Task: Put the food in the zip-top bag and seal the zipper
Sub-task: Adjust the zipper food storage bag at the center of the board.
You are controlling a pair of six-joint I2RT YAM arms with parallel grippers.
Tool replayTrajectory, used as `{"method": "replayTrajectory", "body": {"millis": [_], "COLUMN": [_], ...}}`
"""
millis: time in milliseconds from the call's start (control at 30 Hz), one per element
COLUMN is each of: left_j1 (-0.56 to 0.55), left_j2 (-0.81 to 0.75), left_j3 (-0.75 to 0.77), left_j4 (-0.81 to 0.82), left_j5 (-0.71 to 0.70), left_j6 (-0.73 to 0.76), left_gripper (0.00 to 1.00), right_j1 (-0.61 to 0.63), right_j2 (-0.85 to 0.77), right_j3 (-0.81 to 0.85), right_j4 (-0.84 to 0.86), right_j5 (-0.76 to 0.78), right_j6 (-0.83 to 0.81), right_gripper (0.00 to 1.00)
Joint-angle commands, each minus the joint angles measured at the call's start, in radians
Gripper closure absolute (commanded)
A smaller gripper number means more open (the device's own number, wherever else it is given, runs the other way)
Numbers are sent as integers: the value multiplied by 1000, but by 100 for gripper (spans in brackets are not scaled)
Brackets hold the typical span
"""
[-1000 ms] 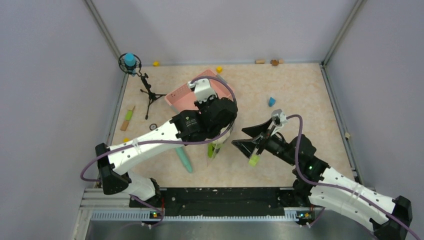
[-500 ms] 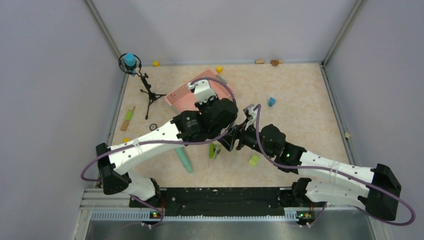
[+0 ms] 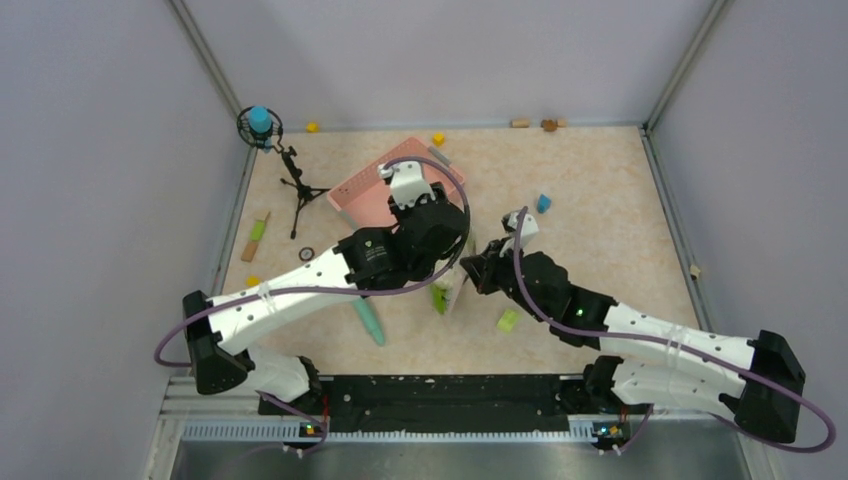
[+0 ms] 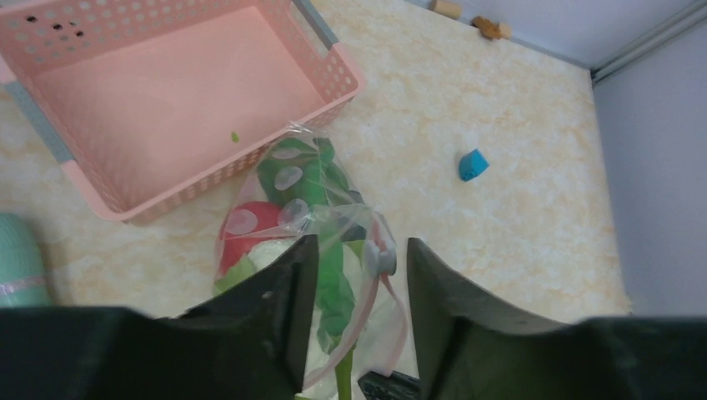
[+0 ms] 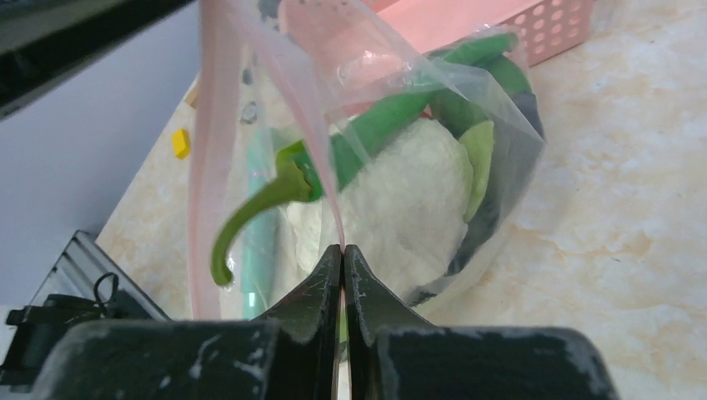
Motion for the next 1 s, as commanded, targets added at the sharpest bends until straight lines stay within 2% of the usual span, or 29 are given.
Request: {"method": "replayTrajectory", "body": {"millis": [0,100,133,267,367,467,600,667,767,867,967], "left_j1": [3,3,2,22,129,266,355,410,489,534,594], "left_j2": [-90,-158,-189,-315,-369,-331,-218,-199,-205,-190,-125], "left_j3": [-24,-62,-81,-174,-177,-88,24,2,-121,-186,-181], "left_j4": [188,309,346,485,527,492,382,369,400,428,436], "left_j5": [73,179,210,355,497,690,847,1013,1269,1412,1642], "left_j6": [260,549,631,929,1004,1077,1273,1357,1487,1531,1504], "left_gripper": [37,8,4,3,3,3,3,3,3,3,3], "right_j1": [8,-4,-23,-117,-139,-142,-159,-166,-169,-171,-171], "right_j2": [-37,-39,-41,-50,-49,-32,-23,-22,-19,-7,15], "right_j3": [90,128,130,136,170,218,243,250,265,277,282], "right_j4": [-75,-152,-173,-173,-196,-254,-280,-279,-279,-277,-279], "right_j5": [98,162,155,8,-8,29,31,13,0,-17,-16], "right_j6": [-83,-104,-104,-132,-202,-248,-294,-321,-353,-390,-402], "right_gripper": [100,100,100,100,100,100,100,100,100,100,100]}}
